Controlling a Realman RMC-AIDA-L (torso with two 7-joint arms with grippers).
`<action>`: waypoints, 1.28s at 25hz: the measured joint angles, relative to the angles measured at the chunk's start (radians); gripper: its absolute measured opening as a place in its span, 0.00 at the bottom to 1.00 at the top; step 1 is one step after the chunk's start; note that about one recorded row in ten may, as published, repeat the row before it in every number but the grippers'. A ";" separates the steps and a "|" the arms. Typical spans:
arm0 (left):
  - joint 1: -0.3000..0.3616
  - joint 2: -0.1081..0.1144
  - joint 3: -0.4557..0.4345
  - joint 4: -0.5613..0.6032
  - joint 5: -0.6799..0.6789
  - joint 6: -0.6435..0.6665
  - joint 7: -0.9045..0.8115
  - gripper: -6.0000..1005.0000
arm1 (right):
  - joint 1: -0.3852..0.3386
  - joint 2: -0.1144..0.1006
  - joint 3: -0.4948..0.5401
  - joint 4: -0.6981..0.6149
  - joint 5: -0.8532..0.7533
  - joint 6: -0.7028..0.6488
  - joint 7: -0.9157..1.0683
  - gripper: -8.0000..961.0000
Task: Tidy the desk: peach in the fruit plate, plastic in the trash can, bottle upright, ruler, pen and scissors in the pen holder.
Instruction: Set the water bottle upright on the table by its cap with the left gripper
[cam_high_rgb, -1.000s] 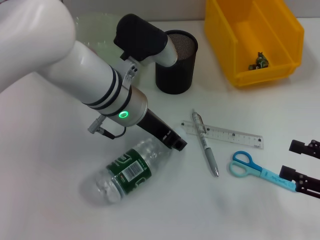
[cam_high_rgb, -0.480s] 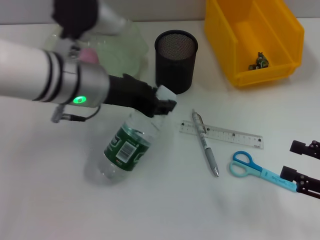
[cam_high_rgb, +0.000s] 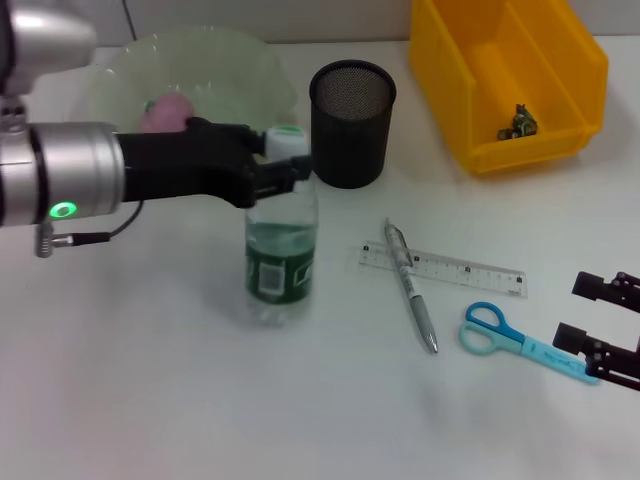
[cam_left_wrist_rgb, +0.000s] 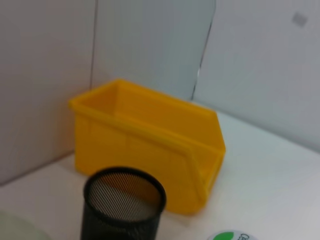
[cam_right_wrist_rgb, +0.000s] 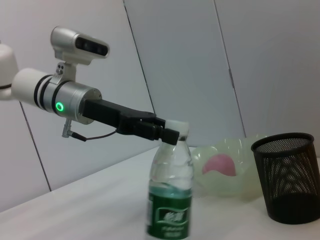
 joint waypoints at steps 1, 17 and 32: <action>0.000 0.000 0.000 0.000 0.000 0.000 0.000 0.44 | 0.002 0.000 0.000 0.000 0.000 0.000 0.001 0.75; -0.022 0.000 -0.268 -0.483 -0.445 0.176 0.591 0.45 | 0.024 0.000 0.003 0.025 0.001 0.002 0.001 0.75; -0.046 0.000 -0.389 -0.848 -0.673 0.329 1.237 0.45 | 0.073 0.003 0.005 0.080 0.001 0.011 -0.015 0.75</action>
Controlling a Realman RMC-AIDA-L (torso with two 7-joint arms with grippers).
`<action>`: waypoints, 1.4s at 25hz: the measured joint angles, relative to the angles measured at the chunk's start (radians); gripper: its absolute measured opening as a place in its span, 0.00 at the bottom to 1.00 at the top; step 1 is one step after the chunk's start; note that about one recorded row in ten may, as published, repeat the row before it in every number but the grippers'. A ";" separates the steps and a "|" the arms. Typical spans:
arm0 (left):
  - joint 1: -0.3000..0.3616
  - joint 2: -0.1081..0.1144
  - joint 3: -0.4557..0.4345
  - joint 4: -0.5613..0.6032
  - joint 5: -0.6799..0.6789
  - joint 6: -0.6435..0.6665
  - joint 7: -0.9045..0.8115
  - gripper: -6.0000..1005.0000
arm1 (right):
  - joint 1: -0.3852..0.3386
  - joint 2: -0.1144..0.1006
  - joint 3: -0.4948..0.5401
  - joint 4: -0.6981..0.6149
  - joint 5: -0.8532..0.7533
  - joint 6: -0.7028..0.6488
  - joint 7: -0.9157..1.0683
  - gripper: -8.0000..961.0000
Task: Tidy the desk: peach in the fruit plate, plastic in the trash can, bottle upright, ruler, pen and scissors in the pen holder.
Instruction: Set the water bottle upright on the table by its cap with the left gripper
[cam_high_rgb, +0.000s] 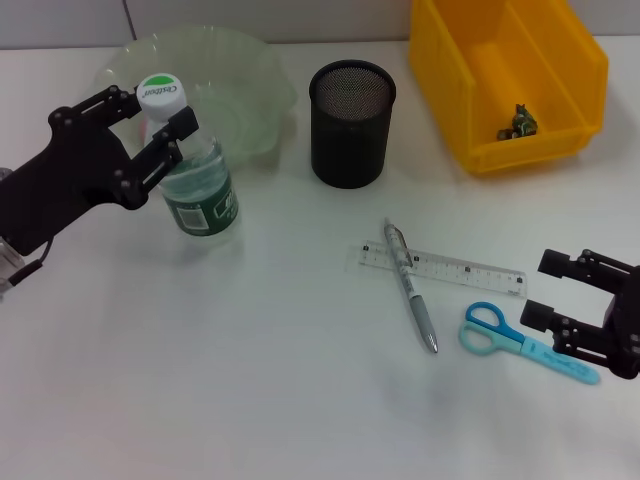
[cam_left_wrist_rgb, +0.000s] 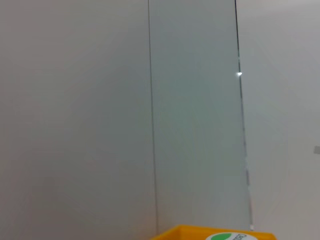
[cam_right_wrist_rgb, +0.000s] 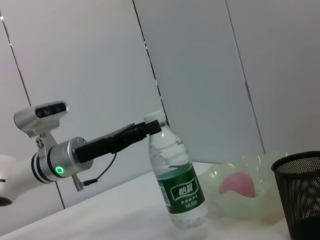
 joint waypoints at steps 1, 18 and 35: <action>-0.007 -0.001 0.000 -0.026 -0.012 0.001 0.043 0.45 | 0.002 0.000 0.000 0.006 0.000 0.000 -0.005 0.75; -0.062 -0.005 -0.003 -0.179 -0.057 -0.080 0.180 0.45 | 0.016 0.000 0.000 0.020 0.000 0.000 -0.008 0.75; -0.061 -0.006 -0.007 -0.193 -0.084 -0.071 0.181 0.72 | 0.018 0.000 0.000 0.020 0.000 0.002 -0.008 0.75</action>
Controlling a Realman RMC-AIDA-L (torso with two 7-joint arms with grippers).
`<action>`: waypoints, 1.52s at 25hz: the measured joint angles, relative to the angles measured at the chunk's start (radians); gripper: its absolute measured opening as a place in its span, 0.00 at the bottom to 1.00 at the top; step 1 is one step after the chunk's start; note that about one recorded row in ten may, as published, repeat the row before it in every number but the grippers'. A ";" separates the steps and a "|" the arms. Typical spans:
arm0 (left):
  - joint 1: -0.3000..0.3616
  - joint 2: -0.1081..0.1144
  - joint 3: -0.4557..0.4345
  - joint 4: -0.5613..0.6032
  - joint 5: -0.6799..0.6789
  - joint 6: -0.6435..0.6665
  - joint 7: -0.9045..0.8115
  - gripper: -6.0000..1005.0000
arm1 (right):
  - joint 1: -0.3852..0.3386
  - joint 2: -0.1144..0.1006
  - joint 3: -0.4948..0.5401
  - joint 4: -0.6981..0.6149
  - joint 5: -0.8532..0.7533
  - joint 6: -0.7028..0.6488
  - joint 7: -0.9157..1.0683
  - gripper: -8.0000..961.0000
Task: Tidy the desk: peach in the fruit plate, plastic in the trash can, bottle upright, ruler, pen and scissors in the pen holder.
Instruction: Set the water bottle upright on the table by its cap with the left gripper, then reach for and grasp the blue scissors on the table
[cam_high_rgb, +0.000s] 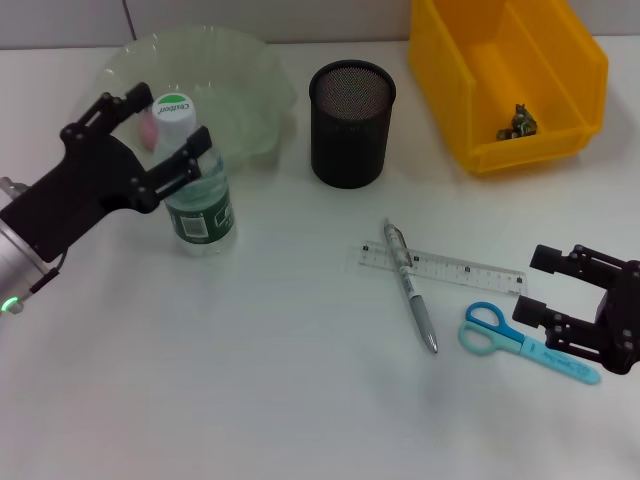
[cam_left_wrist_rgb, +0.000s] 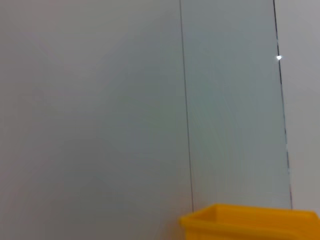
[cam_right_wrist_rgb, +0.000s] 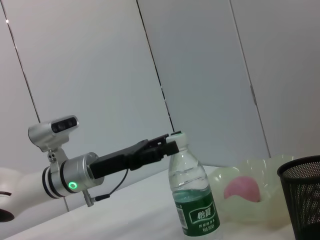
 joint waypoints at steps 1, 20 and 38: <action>0.003 0.001 -0.001 0.000 -0.009 0.011 -0.001 0.75 | 0.000 0.000 0.002 0.000 0.000 0.000 0.000 0.75; 0.054 0.152 -0.031 0.183 0.299 0.373 -0.580 0.84 | 0.106 -0.070 0.181 -0.177 -0.011 -0.064 0.434 0.75; -0.017 0.078 -0.034 0.245 0.670 0.339 -0.576 0.84 | 0.236 0.002 -0.475 -1.102 -0.600 -0.205 1.187 0.75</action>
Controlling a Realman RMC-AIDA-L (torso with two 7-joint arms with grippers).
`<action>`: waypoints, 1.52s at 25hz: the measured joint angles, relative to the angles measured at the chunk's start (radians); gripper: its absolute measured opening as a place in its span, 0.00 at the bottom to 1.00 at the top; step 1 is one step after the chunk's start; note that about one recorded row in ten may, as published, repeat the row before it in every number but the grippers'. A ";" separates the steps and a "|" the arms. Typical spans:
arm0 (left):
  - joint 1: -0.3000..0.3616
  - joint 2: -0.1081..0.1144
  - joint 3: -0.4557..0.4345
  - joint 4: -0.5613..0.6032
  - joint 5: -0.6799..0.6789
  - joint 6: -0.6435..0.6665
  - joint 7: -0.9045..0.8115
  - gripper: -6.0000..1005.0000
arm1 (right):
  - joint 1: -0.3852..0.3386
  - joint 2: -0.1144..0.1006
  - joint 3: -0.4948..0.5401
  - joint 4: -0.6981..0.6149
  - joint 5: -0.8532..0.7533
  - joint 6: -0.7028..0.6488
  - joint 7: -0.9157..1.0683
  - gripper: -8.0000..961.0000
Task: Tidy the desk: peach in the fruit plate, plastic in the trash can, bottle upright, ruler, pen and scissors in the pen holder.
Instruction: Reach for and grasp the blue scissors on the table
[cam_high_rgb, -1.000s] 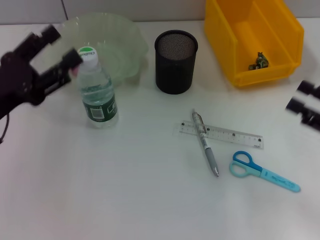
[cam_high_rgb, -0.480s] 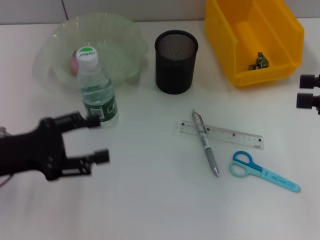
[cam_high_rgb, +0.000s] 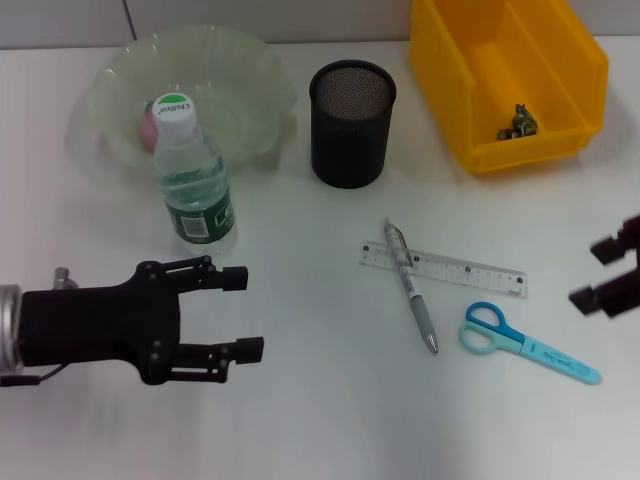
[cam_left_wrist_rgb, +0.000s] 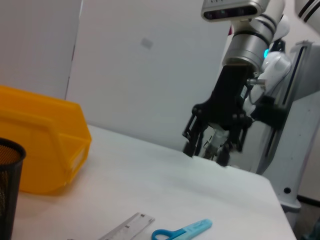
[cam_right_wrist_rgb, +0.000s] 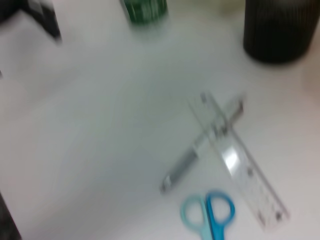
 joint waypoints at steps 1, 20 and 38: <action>-0.005 -0.003 0.002 0.000 0.004 -0.012 0.000 0.84 | 0.006 0.007 -0.035 0.001 -0.042 0.003 0.012 0.75; -0.047 -0.020 0.001 -0.010 0.034 -0.075 -0.014 0.84 | 0.017 0.015 -0.445 0.223 -0.176 0.275 0.076 0.71; -0.042 -0.025 0.001 -0.010 0.034 -0.090 -0.017 0.84 | 0.022 0.019 -0.550 0.265 -0.171 0.384 0.119 0.45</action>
